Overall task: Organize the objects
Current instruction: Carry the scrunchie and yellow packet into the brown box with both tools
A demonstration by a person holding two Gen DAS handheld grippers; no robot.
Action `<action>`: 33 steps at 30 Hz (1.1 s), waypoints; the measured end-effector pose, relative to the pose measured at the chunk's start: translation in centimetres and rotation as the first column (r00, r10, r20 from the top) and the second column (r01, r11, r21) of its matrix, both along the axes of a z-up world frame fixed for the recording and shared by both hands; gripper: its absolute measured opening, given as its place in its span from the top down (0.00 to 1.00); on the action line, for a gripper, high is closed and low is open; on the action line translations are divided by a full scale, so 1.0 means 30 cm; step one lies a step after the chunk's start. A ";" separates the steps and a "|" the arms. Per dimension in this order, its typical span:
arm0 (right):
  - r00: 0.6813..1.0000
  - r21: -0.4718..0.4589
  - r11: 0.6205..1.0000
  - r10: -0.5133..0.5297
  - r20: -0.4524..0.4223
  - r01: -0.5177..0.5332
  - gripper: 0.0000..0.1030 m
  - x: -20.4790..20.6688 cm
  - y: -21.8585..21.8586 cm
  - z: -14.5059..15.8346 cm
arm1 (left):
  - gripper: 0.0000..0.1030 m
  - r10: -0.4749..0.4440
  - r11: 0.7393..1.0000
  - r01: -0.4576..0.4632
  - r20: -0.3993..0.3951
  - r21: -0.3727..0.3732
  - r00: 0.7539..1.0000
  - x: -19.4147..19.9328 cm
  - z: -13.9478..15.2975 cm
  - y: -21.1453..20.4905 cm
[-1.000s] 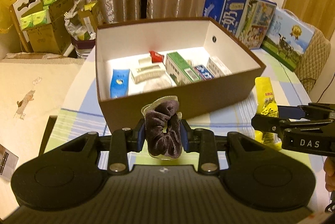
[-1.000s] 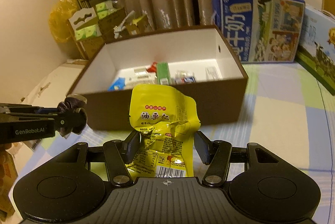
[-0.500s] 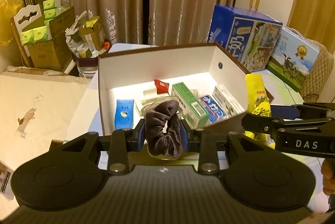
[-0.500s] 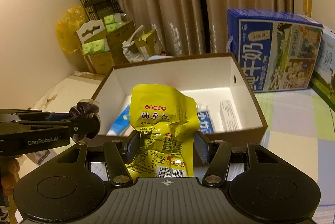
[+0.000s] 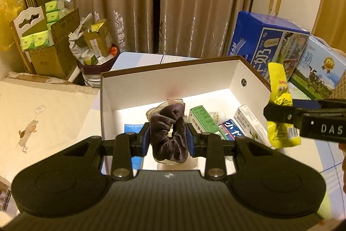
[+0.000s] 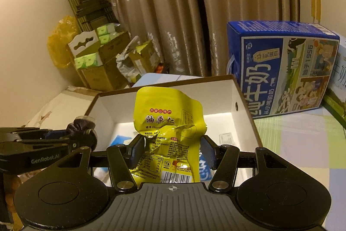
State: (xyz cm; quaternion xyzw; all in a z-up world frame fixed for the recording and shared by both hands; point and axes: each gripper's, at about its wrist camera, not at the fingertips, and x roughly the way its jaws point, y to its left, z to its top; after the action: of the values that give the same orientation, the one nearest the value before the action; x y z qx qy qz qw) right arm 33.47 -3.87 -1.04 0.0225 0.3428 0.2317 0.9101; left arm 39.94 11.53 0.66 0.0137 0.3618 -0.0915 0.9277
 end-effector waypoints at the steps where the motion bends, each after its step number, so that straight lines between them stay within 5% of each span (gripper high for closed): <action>1: 1.000 -0.004 1.000 -0.003 -0.003 0.003 0.48 0.014 0.000 -0.005 | 0.72 0.002 1.000 -0.002 -0.008 0.001 1.000 0.015 -0.006 -0.005; 26: 0.997 -0.027 0.999 -0.040 -0.066 0.038 0.48 0.163 -0.028 -0.104 | 0.70 0.001 1.000 0.003 -0.127 0.031 0.992 0.200 -0.160 -0.056; 33: 0.997 -0.031 0.999 -0.042 -0.066 0.040 0.48 0.173 -0.026 -0.108 | 0.38 0.022 0.999 -0.019 -0.124 0.027 0.992 0.211 -0.158 -0.047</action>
State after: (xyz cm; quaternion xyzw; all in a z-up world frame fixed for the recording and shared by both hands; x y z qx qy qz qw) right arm 38.66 -4.65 -4.27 0.0238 0.3756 0.2070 0.9031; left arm 46.28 10.11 -4.07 0.0164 0.4203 -0.0778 0.9039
